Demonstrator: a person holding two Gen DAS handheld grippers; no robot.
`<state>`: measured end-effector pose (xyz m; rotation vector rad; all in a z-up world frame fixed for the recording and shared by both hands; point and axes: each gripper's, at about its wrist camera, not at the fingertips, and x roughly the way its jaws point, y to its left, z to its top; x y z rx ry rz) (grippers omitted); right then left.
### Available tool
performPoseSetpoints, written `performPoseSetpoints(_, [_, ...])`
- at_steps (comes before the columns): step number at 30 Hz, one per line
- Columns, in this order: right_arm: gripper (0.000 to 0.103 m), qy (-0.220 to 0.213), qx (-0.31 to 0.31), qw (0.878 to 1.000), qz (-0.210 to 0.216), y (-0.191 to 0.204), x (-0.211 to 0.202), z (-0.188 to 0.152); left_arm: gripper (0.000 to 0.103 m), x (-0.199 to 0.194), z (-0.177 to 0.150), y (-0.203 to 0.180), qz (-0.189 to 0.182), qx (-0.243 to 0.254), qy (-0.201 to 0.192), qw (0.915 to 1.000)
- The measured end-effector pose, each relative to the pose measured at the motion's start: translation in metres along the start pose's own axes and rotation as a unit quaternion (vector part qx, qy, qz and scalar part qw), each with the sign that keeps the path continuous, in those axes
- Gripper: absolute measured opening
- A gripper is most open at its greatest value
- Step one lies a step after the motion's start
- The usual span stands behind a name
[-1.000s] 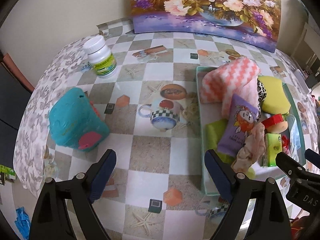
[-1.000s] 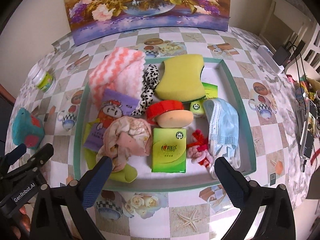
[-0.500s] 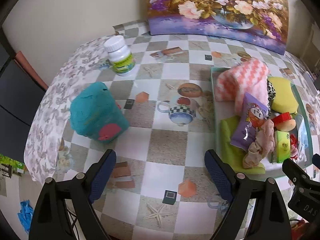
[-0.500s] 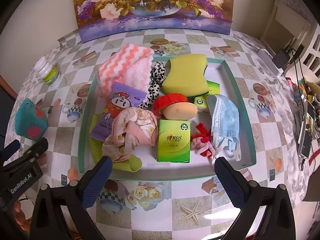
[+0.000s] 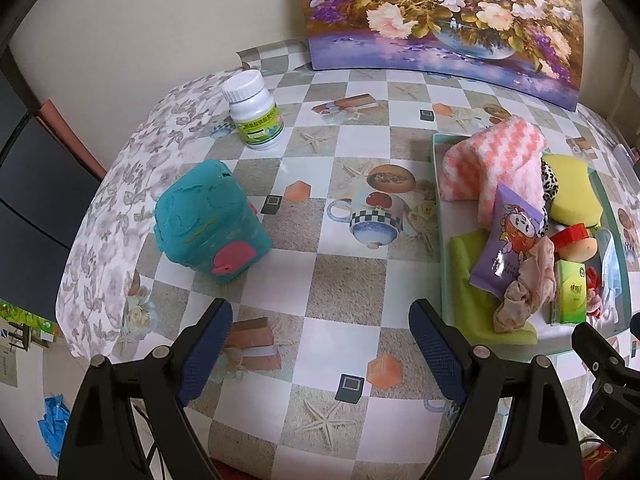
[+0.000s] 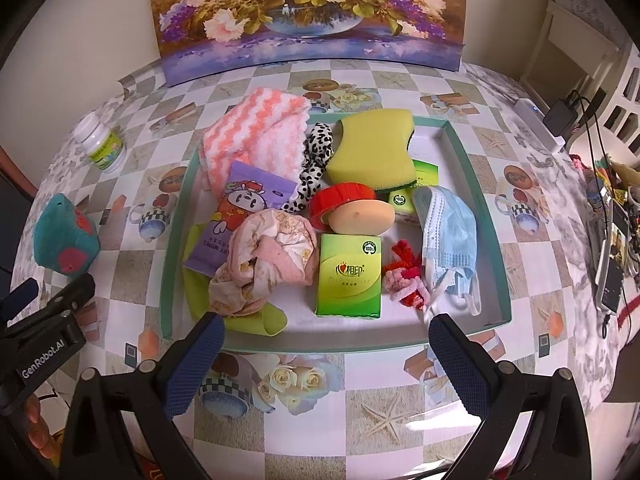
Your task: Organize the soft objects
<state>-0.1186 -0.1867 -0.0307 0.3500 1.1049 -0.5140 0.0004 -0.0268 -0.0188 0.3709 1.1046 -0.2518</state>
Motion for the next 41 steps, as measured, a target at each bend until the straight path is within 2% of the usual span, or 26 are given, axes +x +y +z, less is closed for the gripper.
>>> performPoseSetpoints(41, [0.103,-0.003,0.000,1.000,0.005,-0.0022,-0.0035,0.0024,0.090,0.0010,-0.0011,0.0014,0.013,0.006,-0.001,0.9999])
